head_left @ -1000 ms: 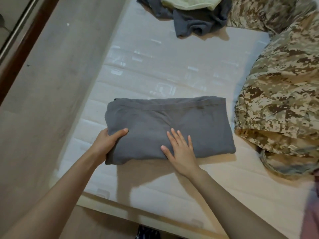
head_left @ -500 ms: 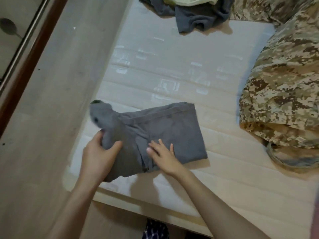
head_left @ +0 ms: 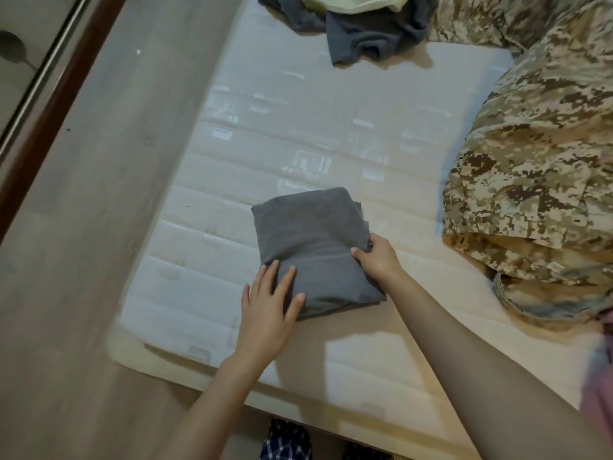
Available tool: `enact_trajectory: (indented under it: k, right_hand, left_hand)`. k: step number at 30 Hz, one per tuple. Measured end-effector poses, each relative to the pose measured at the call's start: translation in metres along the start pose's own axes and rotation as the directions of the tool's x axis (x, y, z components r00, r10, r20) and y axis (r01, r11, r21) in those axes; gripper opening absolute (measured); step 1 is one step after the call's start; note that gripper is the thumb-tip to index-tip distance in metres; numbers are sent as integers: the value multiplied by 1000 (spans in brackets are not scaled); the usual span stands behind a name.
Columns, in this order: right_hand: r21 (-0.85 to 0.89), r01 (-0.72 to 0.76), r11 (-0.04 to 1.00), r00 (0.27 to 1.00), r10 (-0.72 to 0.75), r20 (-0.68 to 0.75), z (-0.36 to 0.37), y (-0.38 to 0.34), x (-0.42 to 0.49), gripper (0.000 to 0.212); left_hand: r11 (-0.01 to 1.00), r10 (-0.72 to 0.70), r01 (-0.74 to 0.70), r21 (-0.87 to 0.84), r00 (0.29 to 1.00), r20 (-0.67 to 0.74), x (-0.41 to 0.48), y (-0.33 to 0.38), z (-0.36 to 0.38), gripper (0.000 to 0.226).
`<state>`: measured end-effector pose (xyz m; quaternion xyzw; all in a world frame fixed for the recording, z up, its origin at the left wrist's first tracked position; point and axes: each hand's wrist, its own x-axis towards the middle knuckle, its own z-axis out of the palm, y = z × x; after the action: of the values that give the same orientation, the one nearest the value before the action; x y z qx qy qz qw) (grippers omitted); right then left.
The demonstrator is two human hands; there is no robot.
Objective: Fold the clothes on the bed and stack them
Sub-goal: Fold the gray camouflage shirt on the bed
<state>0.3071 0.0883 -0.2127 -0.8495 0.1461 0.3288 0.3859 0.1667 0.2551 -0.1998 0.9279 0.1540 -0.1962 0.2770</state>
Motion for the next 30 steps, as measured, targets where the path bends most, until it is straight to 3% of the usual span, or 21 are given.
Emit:
enact_trajectory:
  k: [5,8,11,13,14,15,16,17,18,19,21,24,26,30]
  right_hand:
    - [27,47,999,980,-41,-195,10,10,-2,13]
    - [-213,-3,977,947,-66,-315,14,18,-18,28]
    - [-345,206,916,779,-367,-509,23,7,-52,31]
    - [-290,332,897,709,-441,-550,38,8,-84,23]
    - [-176,341,923,748,-380,-543,47,12,-100,18]
    - [19,277,961,839,-232,-493,56,15,-115,16]
    - [239,128,963,934,-36,-356,66,17,-126,17]
    - [392,-76,917,978,145,-150,78,17,-133,19]
    - [436,-254,864,964,262,43,90,16,-137,24]
    - [440,-339,832,941,307,145,102,14,-138,35]
    - [550,-339,764,936,333,114,124,5,-127,58]
    - [715,-319,622,884,468,-12,130,-12,-105,77]
    - [749,-238,619,889,450,-89,117,-4,-97,66]
    - [698,-48,714,965,212,-151,76,42,-98,33]
  left_hand:
    - [992,92,-91,93,996,-12,-2,-7,19,52]
    - [988,141,-140,58,990,-3,-4,2,22,50]
    - [959,96,-146,-243,973,-210,8,2,6,35]
    - [932,-5,-104,-347,954,-300,26,-5,-9,31]
    - [924,-52,-74,-376,948,-314,39,-10,-18,32]
    - [919,-87,-45,-392,945,-314,54,-15,-26,35]
    - [919,-105,-21,-393,949,-298,69,-20,-34,40]
    - [922,-105,-6,-387,958,-266,83,-25,-41,45]
    - [922,-91,2,-387,973,-213,96,-28,-47,50]
    - [917,-68,6,-399,988,-141,107,-30,-52,54]
    - [923,-9,9,-384,1000,1,124,-30,-59,53]
    - [959,31,-7,-284,996,80,139,-34,-69,29]
    - [927,21,19,-375,995,101,133,-43,-74,20]
    - [851,-66,138,-507,985,158,78,-75,-55,25]
